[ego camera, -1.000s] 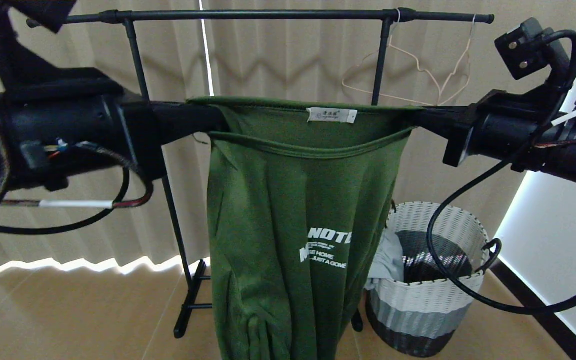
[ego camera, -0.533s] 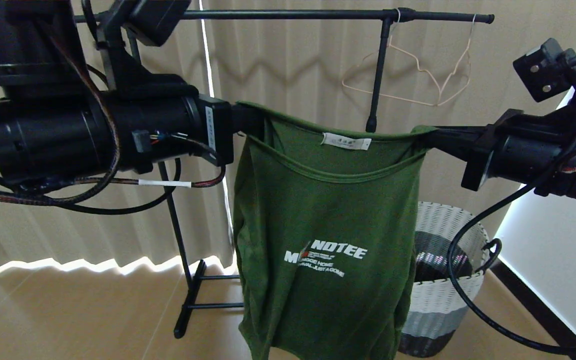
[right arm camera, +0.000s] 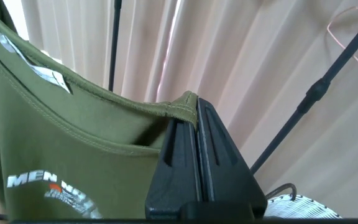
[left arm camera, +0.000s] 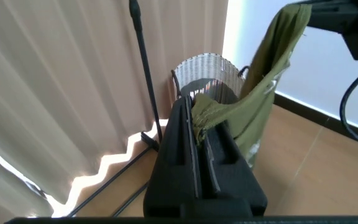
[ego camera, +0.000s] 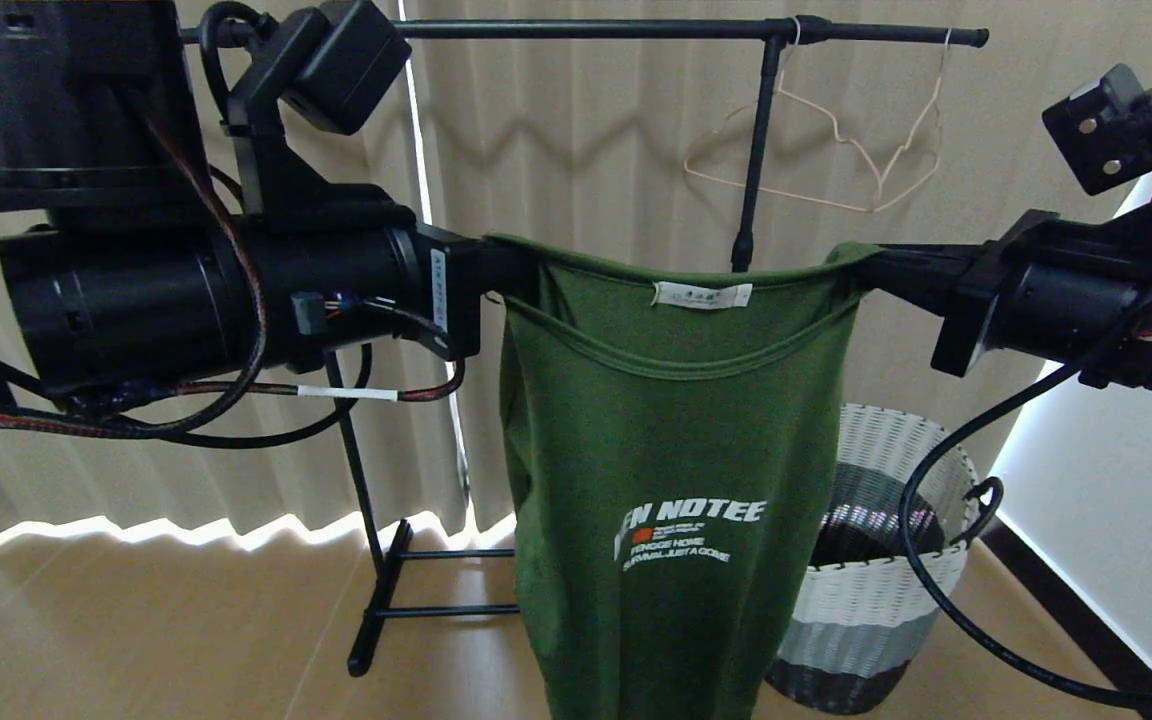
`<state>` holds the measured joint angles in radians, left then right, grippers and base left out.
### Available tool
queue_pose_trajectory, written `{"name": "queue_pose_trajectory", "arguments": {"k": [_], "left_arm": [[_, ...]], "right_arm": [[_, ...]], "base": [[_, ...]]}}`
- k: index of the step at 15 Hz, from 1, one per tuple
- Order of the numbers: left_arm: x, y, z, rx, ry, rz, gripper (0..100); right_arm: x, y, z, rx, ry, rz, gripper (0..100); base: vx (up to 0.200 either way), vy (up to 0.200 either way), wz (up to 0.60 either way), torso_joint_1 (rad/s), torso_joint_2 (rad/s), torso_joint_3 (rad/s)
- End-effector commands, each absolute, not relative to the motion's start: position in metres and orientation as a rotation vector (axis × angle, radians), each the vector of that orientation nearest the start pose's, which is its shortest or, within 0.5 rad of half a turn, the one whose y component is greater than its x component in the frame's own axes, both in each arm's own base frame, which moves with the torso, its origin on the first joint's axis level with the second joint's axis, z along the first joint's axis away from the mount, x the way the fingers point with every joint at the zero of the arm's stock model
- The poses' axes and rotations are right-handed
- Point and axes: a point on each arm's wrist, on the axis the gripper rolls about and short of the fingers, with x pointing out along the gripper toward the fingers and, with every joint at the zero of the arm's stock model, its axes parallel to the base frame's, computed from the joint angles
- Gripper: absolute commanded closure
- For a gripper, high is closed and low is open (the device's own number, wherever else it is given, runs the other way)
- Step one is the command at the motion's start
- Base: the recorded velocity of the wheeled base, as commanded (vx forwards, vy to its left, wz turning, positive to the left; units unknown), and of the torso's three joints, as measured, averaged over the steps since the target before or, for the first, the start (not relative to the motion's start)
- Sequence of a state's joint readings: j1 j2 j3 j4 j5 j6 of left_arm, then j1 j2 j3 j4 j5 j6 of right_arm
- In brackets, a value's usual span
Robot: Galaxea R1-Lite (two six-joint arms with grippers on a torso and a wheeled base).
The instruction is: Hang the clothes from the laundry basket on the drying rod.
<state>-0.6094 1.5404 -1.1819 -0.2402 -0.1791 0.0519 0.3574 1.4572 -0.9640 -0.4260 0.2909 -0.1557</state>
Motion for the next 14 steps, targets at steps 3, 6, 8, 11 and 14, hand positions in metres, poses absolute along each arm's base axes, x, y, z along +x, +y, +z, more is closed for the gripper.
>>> {"name": "queue_pose_trajectory", "arguments": {"k": [3,6,8,11,14], "left_arm": [[0.229,-0.165,0.292,0.079,0.113,-0.792,100],[0.229,-0.164,0.292,0.079,0.115,-0.791,100],[0.229,-0.164,0.291,0.079,0.116,-0.791,100],[0.229,-0.164,0.291,0.079,0.116,-0.789,100],[0.226,-0.162,0.301,0.073,0.08,-0.787,100]], "right_arm": [[0.238,0.096,0.274,-0.153,0.021,0.653,100],[0.238,0.096,0.274,-0.153,0.024,0.653,100],[0.237,0.096,0.273,-0.155,0.031,0.655,100],[0.237,0.096,0.273,-0.157,0.032,0.655,100],[0.236,0.095,0.278,-0.156,0.009,0.652,0]], "base": [[0.0,0.0,0.0,0.0,0.0,0.0],[0.0,0.0,0.0,0.0,0.0,0.0],[0.0,0.0,0.0,0.0,0.0,0.0],[0.0,0.0,0.0,0.0,0.0,0.0],[0.0,0.0,0.0,0.0,0.0,0.0]]}}
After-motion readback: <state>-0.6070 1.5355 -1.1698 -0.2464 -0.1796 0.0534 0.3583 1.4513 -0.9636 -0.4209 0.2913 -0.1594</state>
